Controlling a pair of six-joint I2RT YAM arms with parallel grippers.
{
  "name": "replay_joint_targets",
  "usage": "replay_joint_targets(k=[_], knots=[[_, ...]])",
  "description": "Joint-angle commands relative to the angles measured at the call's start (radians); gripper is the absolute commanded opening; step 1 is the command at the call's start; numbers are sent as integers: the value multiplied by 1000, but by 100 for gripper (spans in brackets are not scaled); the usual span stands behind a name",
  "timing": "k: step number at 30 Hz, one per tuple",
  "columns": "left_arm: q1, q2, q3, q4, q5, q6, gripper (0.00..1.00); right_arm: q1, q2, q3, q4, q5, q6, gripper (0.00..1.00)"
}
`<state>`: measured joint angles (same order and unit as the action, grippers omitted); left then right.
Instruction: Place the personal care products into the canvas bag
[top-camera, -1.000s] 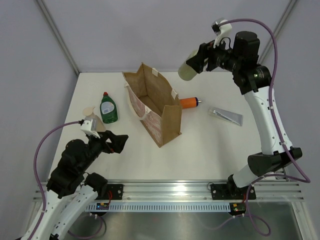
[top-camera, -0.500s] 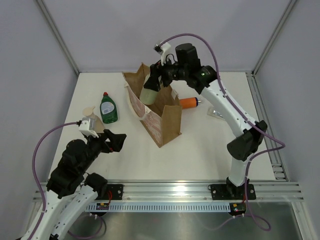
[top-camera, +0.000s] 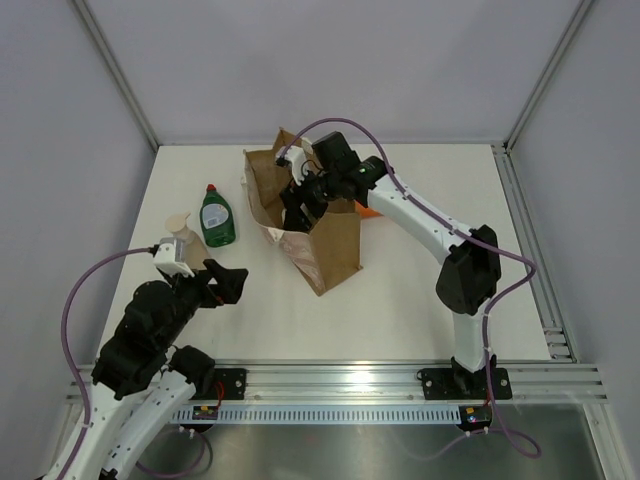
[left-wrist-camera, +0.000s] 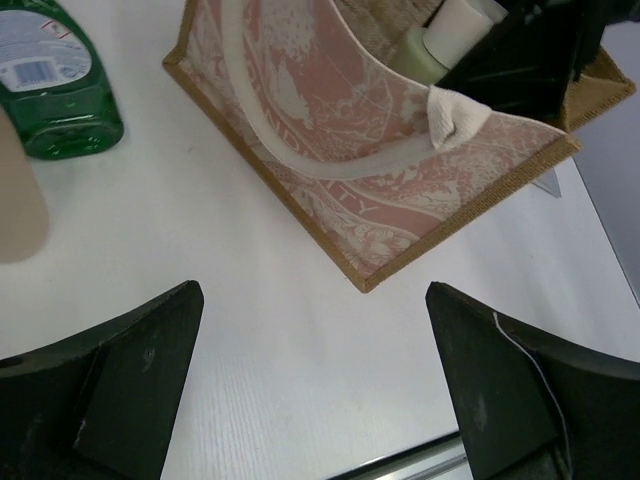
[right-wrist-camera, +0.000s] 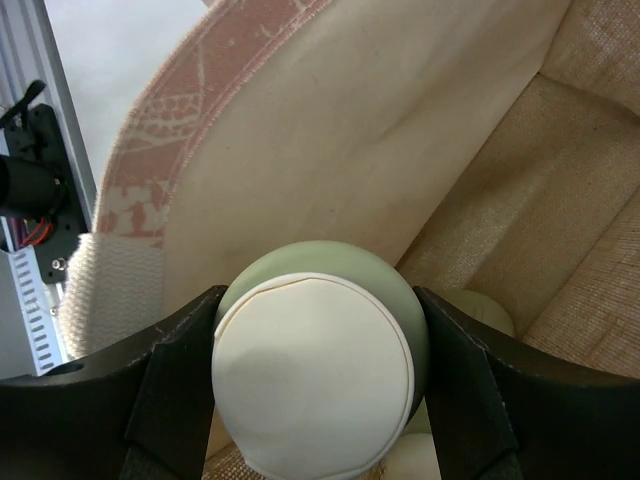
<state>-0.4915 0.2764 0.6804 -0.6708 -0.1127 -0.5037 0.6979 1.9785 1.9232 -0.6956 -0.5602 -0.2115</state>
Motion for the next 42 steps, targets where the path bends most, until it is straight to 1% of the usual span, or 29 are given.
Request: replay_joint_targets(k=[1,3,5,6,7,8,9,11,12,14,16,19,20,23,26,27,28,29,30,32,33,34,35,36,37,38,39,41,42], knots=[[1,-16,8,-35,-129,-76,99,37,9,4,71,32,-49,0],[1,-13,8,-73,-171,-107,99,37,48,5,71,94,-71,2],[1,-9,11,-91,-211,-145,99,35,77,8,70,176,-97,8],[1,-8,16,-111,-225,-172,99,34,82,8,67,190,-106,17],[1,-2,21,-121,-252,-186,99,35,85,5,59,195,-120,23],[1,0,22,-131,-268,-200,99,35,82,3,58,206,-137,31],[-1,4,31,-156,-286,-237,99,35,79,0,56,209,-143,52],[1,20,39,-183,-341,-275,99,35,57,-4,36,206,-172,76],[1,29,44,-209,-360,-310,99,34,46,-9,28,204,-180,90],[-1,70,57,-226,-398,-328,99,34,2,-10,5,184,-227,98],[1,110,74,-239,-419,-338,99,31,-33,3,-42,146,-256,100],[1,222,100,-253,-439,-329,99,9,-122,26,-106,79,-296,100],[1,283,123,-257,-447,-319,99,0,-171,34,-122,57,-311,100],[-1,393,177,-279,-504,-274,99,-64,-277,31,-172,-56,-328,99],[1,446,208,-276,-576,-225,99,-170,-391,-29,-186,-209,-321,100],[2,457,211,-270,-620,-211,99,-226,-423,-76,-182,-249,-318,99],[4,466,212,-244,-637,-191,99,-251,-481,-101,-180,-306,-319,99],[16,475,215,-228,-650,-153,99,-271,-510,-125,-185,-325,-333,99],[25,501,215,-213,-654,-138,99,-296,-541,-185,-196,-329,-344,100],[68,532,214,-167,-644,-90,99,-314,-631,-257,-193,-331,-359,100],[83,565,211,-149,-627,-76,99,-327,-662,-335,-191,-351,-361,100],[103,582,208,-112,-613,-58,99,-348,-722,-375,-191,-363,-365,100],[146,601,205,-87,-598,-14,99,-362,-750,-419,-191,-381,-367,99],[172,618,199,-61,-544,13,99,-377,-780,-514,-182,-418,-370,99],[203,654,200,-15,-507,42,99,-405,-841,-562,-177,-438,-393,100],[259,673,202,6,-469,89,99,-414,-869,-613,-171,-454,-407,100],[283,696,205,23,-406,102,99,-423,-898,-697,-157,-470,-417,99],[345,759,222,66,-339,135,99,-457,-975,-772,-110,-498,-419,100],[359,780,226,83,-294,137,99,-472,-1021,-832,-96,-542,-427,99]])
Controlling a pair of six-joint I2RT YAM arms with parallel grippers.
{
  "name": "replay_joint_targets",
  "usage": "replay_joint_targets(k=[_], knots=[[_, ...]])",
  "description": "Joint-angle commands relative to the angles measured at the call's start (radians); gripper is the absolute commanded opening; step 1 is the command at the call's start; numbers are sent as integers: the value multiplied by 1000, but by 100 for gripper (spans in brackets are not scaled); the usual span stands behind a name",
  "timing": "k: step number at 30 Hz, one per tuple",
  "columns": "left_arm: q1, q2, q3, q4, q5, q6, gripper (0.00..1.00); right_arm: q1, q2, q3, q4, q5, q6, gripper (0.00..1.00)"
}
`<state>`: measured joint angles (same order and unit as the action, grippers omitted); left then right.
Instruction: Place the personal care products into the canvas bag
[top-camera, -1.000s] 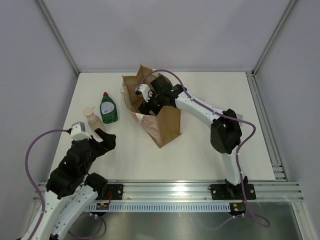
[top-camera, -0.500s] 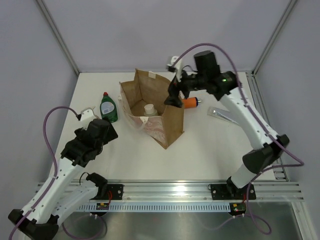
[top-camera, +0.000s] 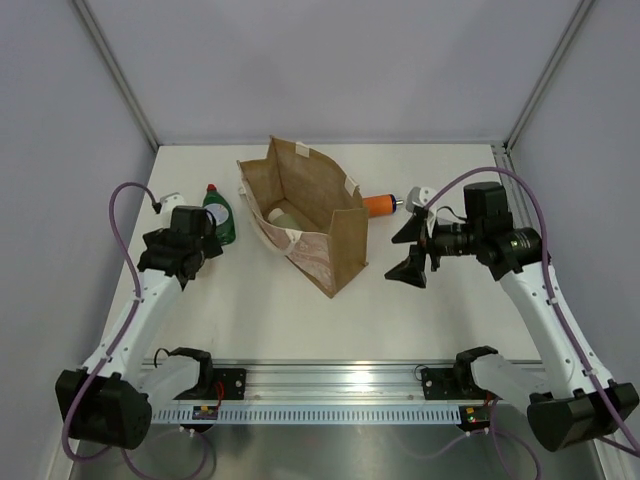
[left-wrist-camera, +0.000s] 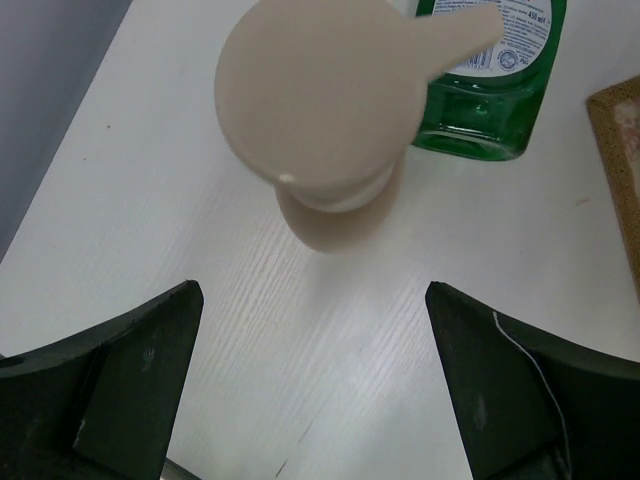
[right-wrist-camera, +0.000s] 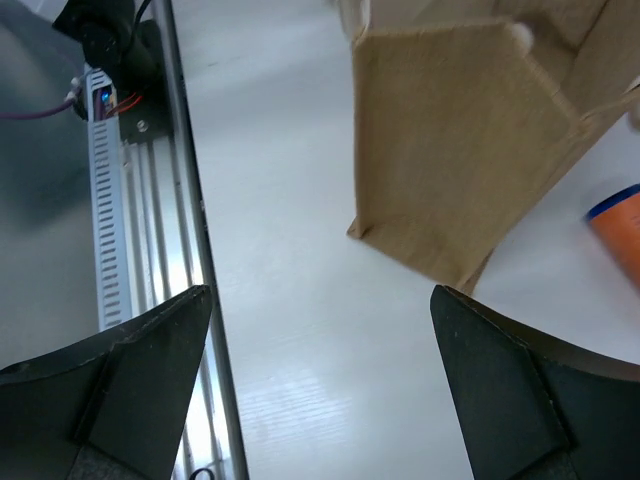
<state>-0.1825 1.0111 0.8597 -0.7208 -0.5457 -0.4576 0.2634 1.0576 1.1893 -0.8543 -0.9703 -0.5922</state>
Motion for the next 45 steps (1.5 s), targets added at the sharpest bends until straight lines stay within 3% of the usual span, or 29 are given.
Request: replay_joint_targets(k=[1,9,15,19,27,35,39,45], knots=[[64,67,59,152,160,91,99,-53,-122,-123,76,-152,-49,99],[138,242,91,254,262,151,99,-197,-211,-279,208,-294,6,99],[153,279,70,336,219,165,99,-256,-222,-313,176,-324,-41,99],[155,273,19,431,188,175,99,-302,-215,-309,159,-337,-60,99],[156,250,-31,543,262,209,98,-325,-220,-307,147,-346,-66,99],[158,150,-123,699,316,280,86,-332,-212,-309,133,-354,-78,100],[158,127,-151,715,355,312,93,-336,-208,-307,132,-357,-78,100],[158,124,-157,750,426,367,97,-340,-205,-309,130,-358,-81,100]])
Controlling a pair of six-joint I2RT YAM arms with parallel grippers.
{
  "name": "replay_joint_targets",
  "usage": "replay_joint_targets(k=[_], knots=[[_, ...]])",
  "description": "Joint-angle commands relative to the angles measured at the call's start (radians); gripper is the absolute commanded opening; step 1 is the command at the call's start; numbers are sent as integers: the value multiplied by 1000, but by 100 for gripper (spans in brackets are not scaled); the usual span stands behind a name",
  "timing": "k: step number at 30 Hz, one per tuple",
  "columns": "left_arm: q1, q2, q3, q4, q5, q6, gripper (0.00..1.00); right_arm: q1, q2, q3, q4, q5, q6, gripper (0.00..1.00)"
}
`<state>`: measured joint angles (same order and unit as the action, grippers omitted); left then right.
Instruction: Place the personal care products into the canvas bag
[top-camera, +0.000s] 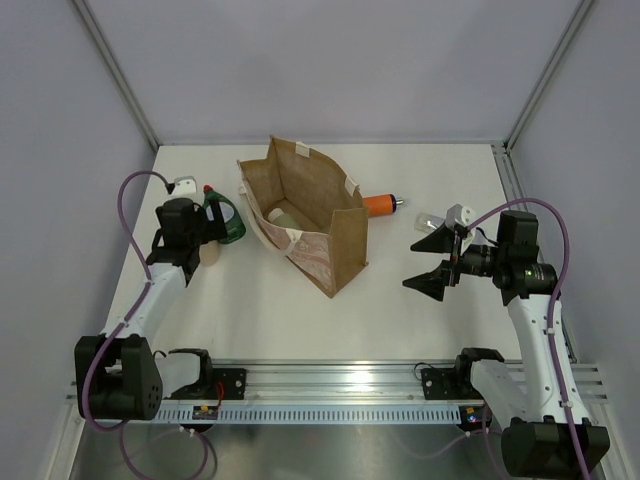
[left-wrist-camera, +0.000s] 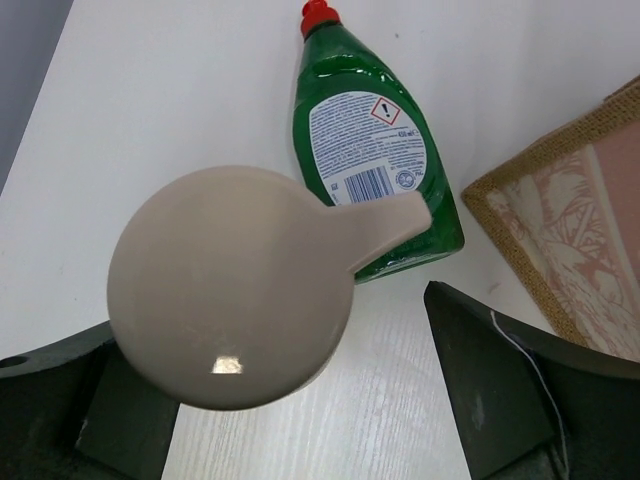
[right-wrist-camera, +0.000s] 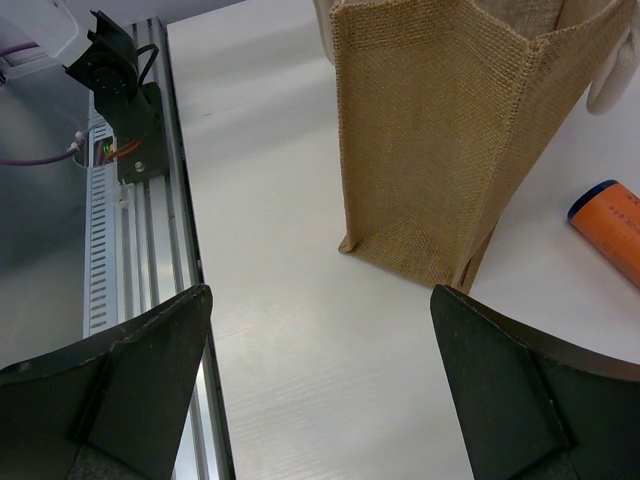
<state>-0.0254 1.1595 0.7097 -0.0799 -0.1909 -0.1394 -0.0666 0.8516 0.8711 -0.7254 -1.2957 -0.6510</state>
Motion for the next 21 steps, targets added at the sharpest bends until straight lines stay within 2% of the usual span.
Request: replay_joint_targets(k=[1,5,7,8,9,12,15,16,19,21], knots=[[2,-23,-9,111,77,70,97,-12,0,9,-2,-33,-22,99],[1,-5,-13,150,67,101,96,-15,3,8,-2,-37,-25,99],[2,9,-12,169,73,109,88,-16,4,8,-5,-37,-24,100],[2,23,-10,172,73,109,83,-19,6,8,-5,-39,-24,99],[2,29,-9,177,73,106,74,-19,6,8,-3,-39,-24,100],[2,40,-16,193,79,90,60,-22,9,8,-3,-40,-24,100],[2,29,-33,218,79,89,55,-24,12,8,-3,-40,-24,99],[2,23,-35,219,70,87,44,-25,14,8,-5,-42,-24,100],[2,-9,-30,221,64,83,25,-27,15,8,-5,-42,-25,99],[2,-41,-20,213,70,80,20,-29,15,8,-8,-42,-25,100]])
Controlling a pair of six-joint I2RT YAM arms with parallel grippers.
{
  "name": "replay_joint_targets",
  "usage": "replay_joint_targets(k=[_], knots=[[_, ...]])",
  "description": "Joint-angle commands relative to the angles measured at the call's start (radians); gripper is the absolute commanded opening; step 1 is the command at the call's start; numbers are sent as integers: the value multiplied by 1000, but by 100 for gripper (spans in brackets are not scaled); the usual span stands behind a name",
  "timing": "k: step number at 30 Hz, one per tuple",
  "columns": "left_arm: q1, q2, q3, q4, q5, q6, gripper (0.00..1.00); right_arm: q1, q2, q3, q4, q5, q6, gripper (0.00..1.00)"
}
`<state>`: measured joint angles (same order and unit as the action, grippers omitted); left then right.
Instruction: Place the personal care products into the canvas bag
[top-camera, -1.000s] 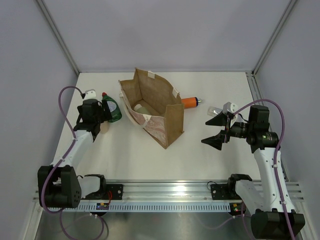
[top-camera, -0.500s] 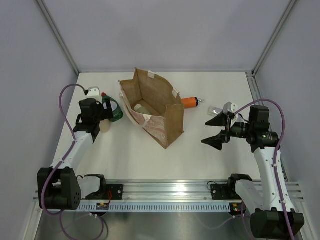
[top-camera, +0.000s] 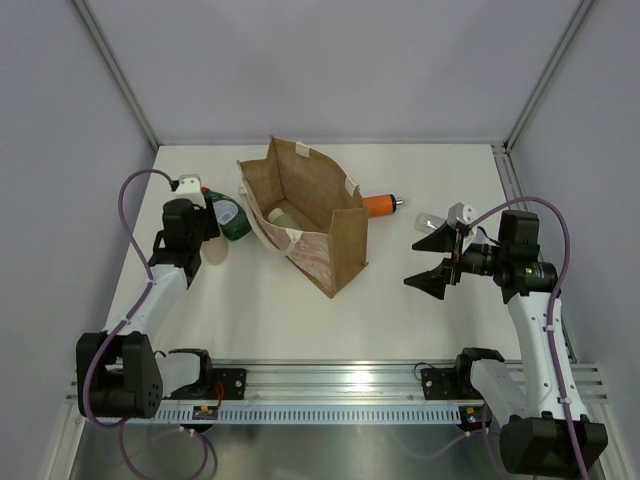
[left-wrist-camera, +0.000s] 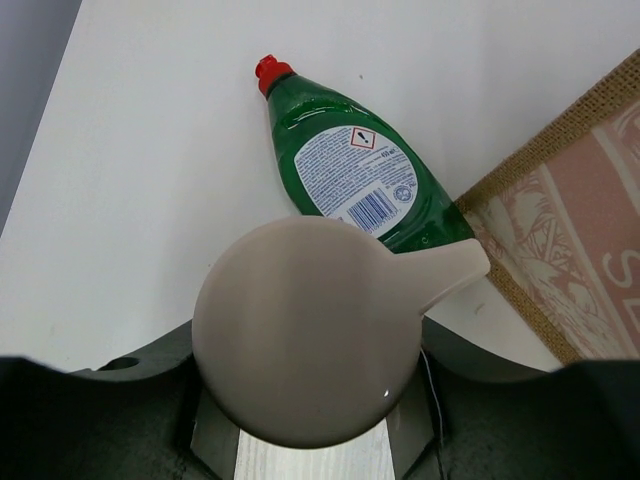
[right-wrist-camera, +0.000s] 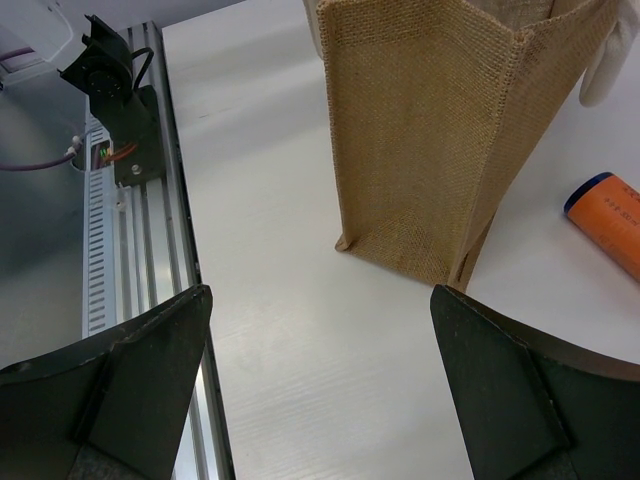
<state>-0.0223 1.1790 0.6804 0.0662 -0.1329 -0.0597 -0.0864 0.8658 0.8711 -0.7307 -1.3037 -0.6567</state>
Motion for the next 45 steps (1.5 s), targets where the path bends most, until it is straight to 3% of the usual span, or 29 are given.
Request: replay_joint_targets(k=[1,2,8,19,25,36,45], knots=[[-1,-70,16,61,19,0,17,-10,2,8,-3,-35,-21,100],[-1,-81,22,49,24,-3,12,-10,1,8,-1,-35,-20,99],[-1,-194,67,14,47,-28,5,-15,-1,9,-3,-39,-21,99],[-1,-380,62,-65,179,-166,0,-23,1,12,-7,-42,-23,99],[-10,-444,191,-181,203,-273,0,-24,6,12,-6,-40,-21,99],[-48,-460,459,-316,295,-462,0,-29,7,12,-9,-39,-23,99],[-113,-299,640,-240,332,-575,0,-32,9,12,-13,-34,-29,99]])
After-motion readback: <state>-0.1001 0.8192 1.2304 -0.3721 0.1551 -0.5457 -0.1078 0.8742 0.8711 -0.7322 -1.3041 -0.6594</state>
